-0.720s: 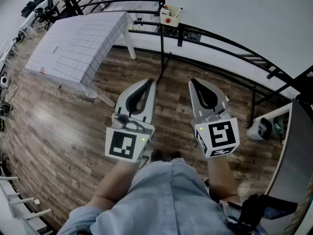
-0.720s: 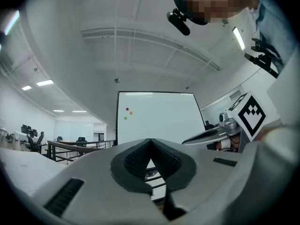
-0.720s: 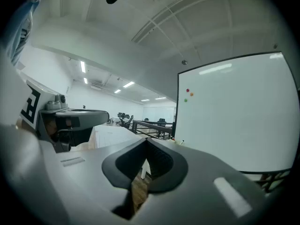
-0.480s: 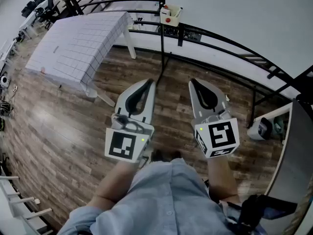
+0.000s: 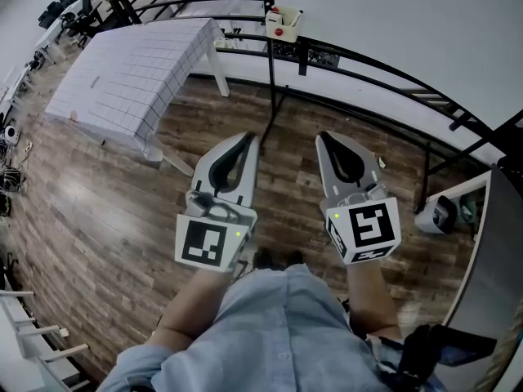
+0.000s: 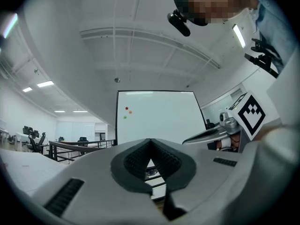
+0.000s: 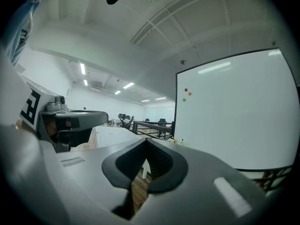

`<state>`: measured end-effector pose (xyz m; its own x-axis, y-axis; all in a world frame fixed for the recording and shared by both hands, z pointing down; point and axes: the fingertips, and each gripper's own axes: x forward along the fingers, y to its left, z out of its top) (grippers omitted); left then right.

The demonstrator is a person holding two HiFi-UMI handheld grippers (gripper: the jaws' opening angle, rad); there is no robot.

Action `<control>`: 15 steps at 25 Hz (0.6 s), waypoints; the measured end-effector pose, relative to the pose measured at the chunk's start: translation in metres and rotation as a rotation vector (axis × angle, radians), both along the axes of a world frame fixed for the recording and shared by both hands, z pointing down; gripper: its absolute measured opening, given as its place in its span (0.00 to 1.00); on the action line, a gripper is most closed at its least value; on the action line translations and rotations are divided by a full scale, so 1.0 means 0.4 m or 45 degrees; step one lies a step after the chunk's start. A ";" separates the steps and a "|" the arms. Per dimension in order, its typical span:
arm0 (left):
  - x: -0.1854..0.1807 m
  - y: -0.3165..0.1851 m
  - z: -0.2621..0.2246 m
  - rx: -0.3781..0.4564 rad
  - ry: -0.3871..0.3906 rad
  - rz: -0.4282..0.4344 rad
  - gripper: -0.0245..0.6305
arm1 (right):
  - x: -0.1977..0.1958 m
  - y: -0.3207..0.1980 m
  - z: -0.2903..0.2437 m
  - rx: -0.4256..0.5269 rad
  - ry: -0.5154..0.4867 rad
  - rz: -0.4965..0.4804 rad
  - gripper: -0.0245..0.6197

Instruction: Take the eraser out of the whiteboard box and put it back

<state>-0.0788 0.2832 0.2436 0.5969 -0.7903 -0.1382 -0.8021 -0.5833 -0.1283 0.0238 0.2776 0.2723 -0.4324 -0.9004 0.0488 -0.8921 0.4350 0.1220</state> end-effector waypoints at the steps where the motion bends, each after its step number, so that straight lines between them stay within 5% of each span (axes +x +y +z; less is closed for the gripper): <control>1: 0.003 0.000 0.000 0.000 -0.001 -0.002 0.04 | 0.001 0.000 -0.003 0.006 -0.013 -0.015 0.04; 15: 0.064 -0.010 0.006 0.004 -0.022 -0.064 0.04 | 0.061 -0.013 0.016 -0.028 -0.042 -0.088 0.04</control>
